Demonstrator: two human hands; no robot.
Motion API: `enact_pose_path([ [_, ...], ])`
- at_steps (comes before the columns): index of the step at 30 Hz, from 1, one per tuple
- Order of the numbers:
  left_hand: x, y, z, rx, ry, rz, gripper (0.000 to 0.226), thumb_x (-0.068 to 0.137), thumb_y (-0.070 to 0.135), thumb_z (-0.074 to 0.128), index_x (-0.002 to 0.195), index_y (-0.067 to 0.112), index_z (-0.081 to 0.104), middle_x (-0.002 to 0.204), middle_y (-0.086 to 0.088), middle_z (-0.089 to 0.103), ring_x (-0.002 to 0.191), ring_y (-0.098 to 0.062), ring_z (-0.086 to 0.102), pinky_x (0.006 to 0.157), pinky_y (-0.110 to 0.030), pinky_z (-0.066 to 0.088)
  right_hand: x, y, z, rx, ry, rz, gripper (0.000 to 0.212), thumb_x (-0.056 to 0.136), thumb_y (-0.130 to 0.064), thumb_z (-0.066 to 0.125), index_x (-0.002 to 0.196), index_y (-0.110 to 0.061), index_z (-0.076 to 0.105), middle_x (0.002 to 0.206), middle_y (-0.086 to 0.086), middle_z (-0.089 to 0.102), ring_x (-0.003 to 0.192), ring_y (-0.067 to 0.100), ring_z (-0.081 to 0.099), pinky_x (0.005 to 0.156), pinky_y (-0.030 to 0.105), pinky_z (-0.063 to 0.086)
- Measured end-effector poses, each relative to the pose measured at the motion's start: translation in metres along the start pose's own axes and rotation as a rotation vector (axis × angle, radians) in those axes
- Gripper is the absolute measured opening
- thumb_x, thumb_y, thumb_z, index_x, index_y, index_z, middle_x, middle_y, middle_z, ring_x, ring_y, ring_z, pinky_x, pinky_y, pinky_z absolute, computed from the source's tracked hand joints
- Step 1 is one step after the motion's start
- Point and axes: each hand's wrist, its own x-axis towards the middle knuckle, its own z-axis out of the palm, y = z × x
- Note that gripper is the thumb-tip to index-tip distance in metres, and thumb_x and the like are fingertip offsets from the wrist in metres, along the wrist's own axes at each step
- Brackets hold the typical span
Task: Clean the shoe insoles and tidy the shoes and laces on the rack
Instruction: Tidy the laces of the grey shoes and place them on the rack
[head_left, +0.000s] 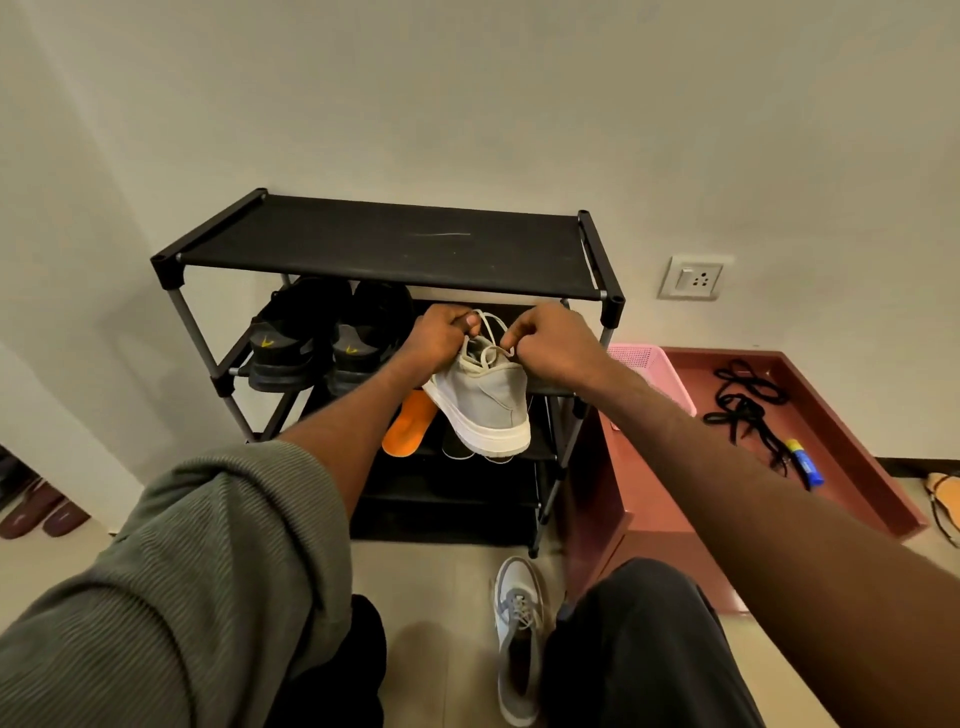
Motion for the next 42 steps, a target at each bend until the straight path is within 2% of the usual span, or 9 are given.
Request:
enact_pose_path([
  [2, 0.001, 0.001, 0.001, 0.002, 0.011, 0.008, 0.033, 0.108, 0.02, 0.048, 0.094, -0.002, 0.069, 0.078, -0.007, 0.065, 0.074, -0.017, 0.06, 0.074, -0.032, 0.05, -0.008, 0.01, 0.005, 0.193, 0.042, 0.04, 0.018, 0.097, -0.02, 0.066, 0.113, -0.017, 0.071, 0.104, -0.003, 0.069, 0.102, 0.016, 0.066, 0.085, 0.031, 0.056],
  [5, -0.002, 0.003, 0.0, -0.012, 0.015, 0.027, 0.031, 0.108, 0.019, 0.048, 0.096, 0.0, 0.07, 0.081, -0.006, 0.068, 0.075, -0.016, 0.063, 0.074, -0.029, 0.051, -0.022, 0.029, 0.016, 0.275, -0.046, 0.074, 0.077, 0.081, -0.054, 0.083, 0.144, -0.024, 0.05, 0.128, -0.003, 0.057, 0.115, 0.017, 0.059, 0.095, 0.035, 0.055],
  [9, -0.014, 0.001, -0.009, 0.035, 0.011, 0.212, 0.023, 0.104, 0.012, 0.055, 0.095, 0.007, 0.075, 0.092, -0.002, 0.072, 0.089, -0.016, 0.069, 0.083, -0.029, 0.055, -0.034, 0.039, 0.036, 0.196, -0.06, 0.088, 0.101, 0.073, -0.04, 0.093, 0.154, -0.019, 0.035, 0.13, 0.003, 0.06, 0.115, 0.021, 0.061, 0.087, 0.03, 0.05],
  [14, -0.038, 0.001, -0.033, 0.657, -0.188, 0.631, 0.018, 0.097, 0.014, 0.066, 0.112, 0.018, 0.076, 0.101, 0.007, 0.05, 0.097, -0.013, 0.047, 0.081, -0.029, 0.045, -0.024, 0.04, 0.043, 0.248, -0.033, 0.149, 0.127, 0.071, -0.036, 0.095, 0.165, -0.022, 0.009, 0.132, 0.008, 0.061, 0.121, 0.026, 0.061, 0.102, 0.037, 0.048],
  [21, -0.042, 0.014, -0.037, 0.923, -0.398, 0.669, 0.026, 0.095, 0.003, 0.058, 0.112, 0.018, 0.072, 0.107, 0.003, 0.052, 0.101, -0.016, 0.048, 0.084, -0.034, 0.05, -0.019, 0.037, 0.039, 0.246, -0.098, 0.078, 0.116, 0.075, -0.031, 0.093, 0.164, -0.025, 0.019, 0.143, 0.009, 0.055, 0.125, 0.028, 0.058, 0.107, 0.046, 0.052],
  [29, -0.052, 0.01, -0.038, 0.321, -0.154, 0.422, 0.013, 0.101, 0.018, 0.063, 0.111, 0.017, 0.071, 0.102, 0.006, 0.072, 0.095, -0.006, 0.069, 0.088, -0.032, 0.058, -0.01, 0.038, 0.04, 0.325, -0.147, 0.114, 0.095, 0.072, -0.03, 0.095, 0.15, -0.022, 0.041, 0.137, 0.003, 0.057, 0.117, 0.022, 0.061, 0.096, 0.044, 0.059],
  [34, -0.061, -0.002, -0.047, 0.373, -0.297, 0.437, 0.017, 0.093, 0.019, 0.073, 0.11, 0.02, 0.077, 0.112, 0.009, 0.065, 0.108, -0.004, 0.062, 0.091, -0.022, 0.051, -0.011, 0.043, 0.045, 0.442, -0.176, 0.171, 0.101, 0.07, -0.025, 0.096, 0.153, -0.019, 0.041, 0.14, 0.002, 0.056, 0.121, 0.024, 0.06, 0.086, 0.039, 0.06],
  [37, -0.061, -0.004, -0.04, 0.379, -0.156, 0.473, 0.016, 0.092, 0.011, 0.073, 0.105, 0.017, 0.079, 0.104, 0.007, 0.063, 0.099, -0.008, 0.061, 0.087, -0.022, 0.052, -0.01, 0.046, 0.052, 0.462, -0.109, 0.103, 0.08, 0.069, -0.024, 0.096, 0.139, -0.024, 0.059, 0.132, -0.002, 0.06, 0.12, 0.024, 0.062, 0.095, 0.046, 0.06],
  [42, -0.057, 0.0, -0.023, 0.365, 0.018, 0.477, 0.015, 0.092, 0.008, 0.071, 0.102, 0.018, 0.077, 0.095, 0.008, 0.07, 0.089, -0.006, 0.064, 0.084, -0.032, 0.058, -0.011, 0.04, 0.055, 0.294, -0.035, 0.0, 0.061, 0.073, -0.033, 0.093, 0.128, -0.02, 0.07, 0.131, -0.001, 0.054, 0.117, 0.015, 0.054, 0.093, 0.031, 0.051],
])
